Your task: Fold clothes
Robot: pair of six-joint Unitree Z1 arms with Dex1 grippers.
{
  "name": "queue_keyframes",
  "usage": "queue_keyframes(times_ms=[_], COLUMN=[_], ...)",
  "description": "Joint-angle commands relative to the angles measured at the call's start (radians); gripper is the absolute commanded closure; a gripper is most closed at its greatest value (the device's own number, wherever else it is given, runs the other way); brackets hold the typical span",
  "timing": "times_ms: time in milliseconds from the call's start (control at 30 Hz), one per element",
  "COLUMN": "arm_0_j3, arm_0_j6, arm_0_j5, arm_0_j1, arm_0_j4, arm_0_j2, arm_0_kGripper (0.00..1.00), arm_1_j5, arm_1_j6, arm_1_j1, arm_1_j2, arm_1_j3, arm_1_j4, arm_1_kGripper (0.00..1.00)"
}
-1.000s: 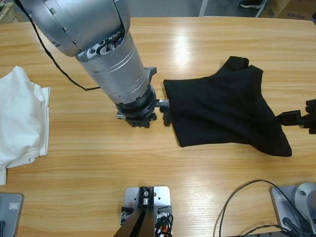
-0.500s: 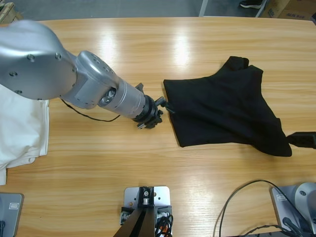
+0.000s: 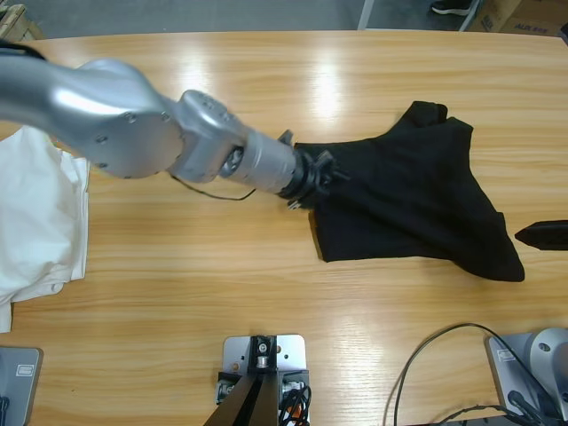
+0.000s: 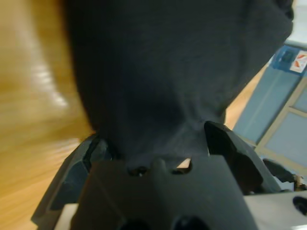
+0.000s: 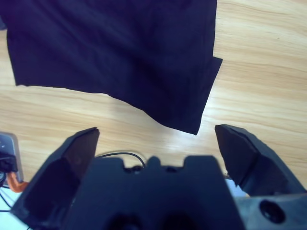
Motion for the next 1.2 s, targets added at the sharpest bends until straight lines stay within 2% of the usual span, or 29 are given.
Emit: queue_keyframes(times_ms=[33, 100, 133, 200, 233, 267, 367, 700, 833, 933, 1200], arm_0_j3=[-0.126, -0.110, -0.106, -0.110, -0.112, -0.111, -0.110, -0.124, -0.117, -0.086, 0.067], arm_0_j6=[0.068, 0.086, 0.099, 0.119, 0.135, 0.184, 0.293, 0.311, 0.335, 0.377, 0.418], arm_0_j5=[-0.083, -0.084, -0.083, -0.101, -0.109, -0.112, -0.116, -0.042, 0.032, 0.091, 0.121], arm_0_j1=[0.008, 0.007, 0.006, 0.006, 0.006, 0.006, 0.003, 0.013, 0.023, 0.041, 0.094], arm_0_j4=[0.130, 0.142, 0.142, 0.146, 0.148, 0.147, 0.158, 0.277, 0.427, 0.549, 0.649], arm_0_j2=[0.107, 0.103, 0.103, 0.104, 0.107, 0.112, 0.102, 0.066, 0.007, -0.048, -0.166], arm_0_kGripper=[0.506, 0.791, 0.858, 0.879, 0.974, 1.000, 1.000, 1.000, 1.000, 1.000, 1.000], arm_1_j5=[0.018, 0.018, 0.019, 0.021, 0.021, 0.021, 0.021, 0.047, 0.064, 0.072, 0.078], arm_1_j6=[-0.017, -0.017, -0.017, -0.017, -0.017, -0.017, -0.017, -0.012, -0.011, -0.011, -0.009], arm_1_j1=[0.009, 0.009, 0.009, 0.009, 0.009, 0.009, 0.009, 0.009, 0.009, 0.009, 0.009], arm_1_j2=[0.023, 0.029, 0.032, 0.034, 0.035, 0.037, 0.042, 0.039, 0.032, 0.038, 0.046], arm_1_j3=[0.008, 0.015, 0.019, 0.022, 0.023, 0.023, 0.027, 0.124, 0.129, 0.129, 0.144], arm_1_j4=[-0.010, -0.020, -0.025, -0.033, -0.036, -0.038, -0.044, -0.170, -0.184, -0.194, -0.217], arm_1_kGripper=[0.004, 0.004, 0.004, 0.004, 0.004, 0.004, 0.004, 0.004, 0.004, 0.004, 0.013])
